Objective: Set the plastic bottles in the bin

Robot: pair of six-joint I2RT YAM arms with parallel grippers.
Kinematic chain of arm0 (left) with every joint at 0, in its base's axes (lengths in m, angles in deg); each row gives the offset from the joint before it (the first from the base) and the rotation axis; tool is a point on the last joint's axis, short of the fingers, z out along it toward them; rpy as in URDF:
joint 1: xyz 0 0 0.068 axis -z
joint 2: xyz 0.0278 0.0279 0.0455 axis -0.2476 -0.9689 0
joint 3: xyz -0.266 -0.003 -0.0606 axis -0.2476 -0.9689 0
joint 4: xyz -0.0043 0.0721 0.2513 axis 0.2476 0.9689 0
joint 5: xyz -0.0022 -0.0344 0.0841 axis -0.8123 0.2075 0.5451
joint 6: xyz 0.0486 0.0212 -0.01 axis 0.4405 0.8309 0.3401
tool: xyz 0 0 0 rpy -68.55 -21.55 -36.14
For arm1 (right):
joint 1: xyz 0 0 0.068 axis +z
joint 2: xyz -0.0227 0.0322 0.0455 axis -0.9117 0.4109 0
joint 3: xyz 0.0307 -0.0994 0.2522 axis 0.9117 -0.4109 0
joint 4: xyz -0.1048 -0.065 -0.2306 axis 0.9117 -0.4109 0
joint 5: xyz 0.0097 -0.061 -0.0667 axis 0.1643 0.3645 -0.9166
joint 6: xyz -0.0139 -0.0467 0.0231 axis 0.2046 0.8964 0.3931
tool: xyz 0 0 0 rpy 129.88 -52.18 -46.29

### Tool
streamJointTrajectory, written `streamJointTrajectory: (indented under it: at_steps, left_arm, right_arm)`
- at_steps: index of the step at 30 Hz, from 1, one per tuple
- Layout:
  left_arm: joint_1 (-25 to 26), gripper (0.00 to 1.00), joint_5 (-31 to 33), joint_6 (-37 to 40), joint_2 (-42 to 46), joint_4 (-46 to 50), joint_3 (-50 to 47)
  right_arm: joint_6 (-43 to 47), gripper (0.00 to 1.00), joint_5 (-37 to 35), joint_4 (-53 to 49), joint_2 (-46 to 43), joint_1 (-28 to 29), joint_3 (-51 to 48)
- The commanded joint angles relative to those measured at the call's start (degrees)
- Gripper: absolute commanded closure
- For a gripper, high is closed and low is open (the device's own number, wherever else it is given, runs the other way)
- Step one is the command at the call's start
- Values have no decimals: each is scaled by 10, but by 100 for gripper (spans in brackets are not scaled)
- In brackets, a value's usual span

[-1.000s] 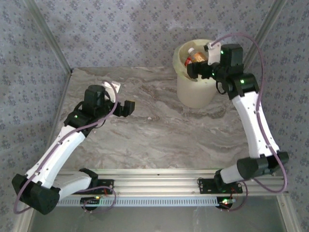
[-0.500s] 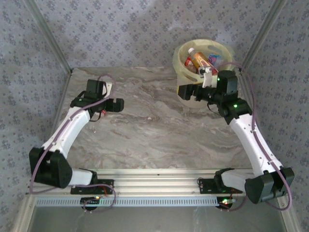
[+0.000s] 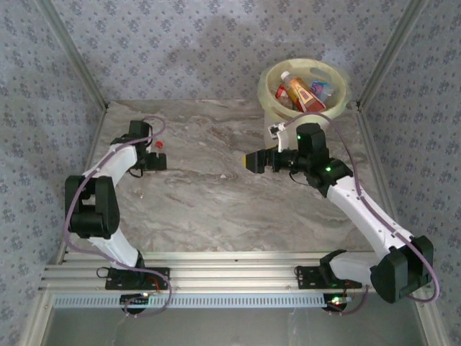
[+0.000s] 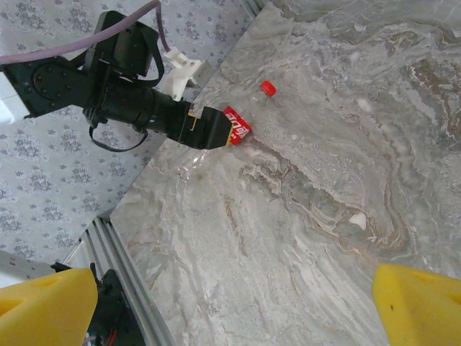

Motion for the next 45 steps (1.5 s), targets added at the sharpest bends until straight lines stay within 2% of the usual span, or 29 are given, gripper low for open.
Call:
streamJointTrajectory:
  at_steps: [1, 15, 28, 35, 39, 45]
  left_arm:
    - [-6, 0, 24, -9, -13, -1, 19]
    - [-13, 3, -9, -26, -35, -17, -20]
    - [-9, 7, -52, -65, 11, -27, -101]
    - [6, 20, -56, -79, 28, -36, -123]
    - [20, 35, -64, -80, 41, -40, -123]
    - [51, 42, -114, -94, 74, -70, -133]
  right_arm:
    - [-11, 0, 9, 21, 1, 4, -9]
    - [-28, 0, 6, 34, 25, 8, -9]
    - [-32, 0, 11, 36, 41, 12, -14]
    - [-32, 0, 11, 35, 46, 15, -17]
    - [-35, 0, 3, 38, 46, 18, -25]
    - [-61, 0, -40, 35, 50, 20, -27]
